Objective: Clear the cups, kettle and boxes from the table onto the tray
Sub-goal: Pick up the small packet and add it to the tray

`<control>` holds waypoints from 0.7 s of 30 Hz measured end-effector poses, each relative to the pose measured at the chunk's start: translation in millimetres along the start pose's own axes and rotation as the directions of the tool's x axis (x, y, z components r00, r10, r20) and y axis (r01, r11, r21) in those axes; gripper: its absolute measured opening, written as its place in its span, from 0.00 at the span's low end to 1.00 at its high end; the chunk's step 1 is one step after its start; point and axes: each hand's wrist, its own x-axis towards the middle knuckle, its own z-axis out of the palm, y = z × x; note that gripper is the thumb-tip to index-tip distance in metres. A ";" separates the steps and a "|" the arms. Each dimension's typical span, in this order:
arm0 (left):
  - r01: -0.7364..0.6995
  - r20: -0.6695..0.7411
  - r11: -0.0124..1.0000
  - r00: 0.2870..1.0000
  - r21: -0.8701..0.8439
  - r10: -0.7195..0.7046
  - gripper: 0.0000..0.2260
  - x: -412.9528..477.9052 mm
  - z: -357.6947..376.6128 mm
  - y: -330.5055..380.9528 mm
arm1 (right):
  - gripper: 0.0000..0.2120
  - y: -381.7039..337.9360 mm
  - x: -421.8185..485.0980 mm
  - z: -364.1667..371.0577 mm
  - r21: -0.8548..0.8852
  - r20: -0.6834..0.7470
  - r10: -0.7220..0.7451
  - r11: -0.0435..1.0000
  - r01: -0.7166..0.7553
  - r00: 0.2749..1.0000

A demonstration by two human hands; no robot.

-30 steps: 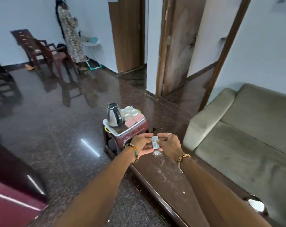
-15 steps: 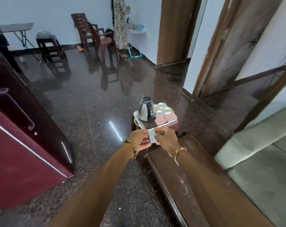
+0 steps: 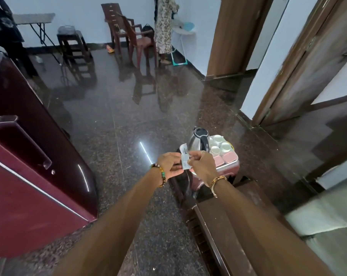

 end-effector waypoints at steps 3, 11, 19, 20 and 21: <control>0.005 -0.015 1.000 1.000 -0.010 -0.005 0.09 21.9 -5.1 20.5 | 0.17 -13.2 29.3 10.8 -0.010 0.022 -0.004 1.000 0.004 1.000; -0.007 -0.115 1.000 0.993 -0.017 0.005 0.05 88.9 -26.3 59.3 | 0.16 -31.3 112.4 50.1 0.051 0.164 -0.011 0.999 0.003 0.986; -0.073 -0.199 0.996 0.978 -0.057 0.061 0.06 142.5 -28.2 123.1 | 0.16 -79.7 189.1 65.5 0.047 0.211 -0.068 0.997 0.060 0.975; -0.076 -0.208 0.996 0.976 -0.057 0.063 0.05 147.9 -28.6 127.6 | 0.16 -82.5 194.9 66.6 0.045 0.207 -0.067 0.997 0.059 0.976; -0.079 -0.216 0.995 0.974 -0.056 0.065 0.04 154.0 -29.0 132.4 | 0.17 -84.7 201.5 68.2 0.045 0.202 -0.065 0.997 0.057 0.977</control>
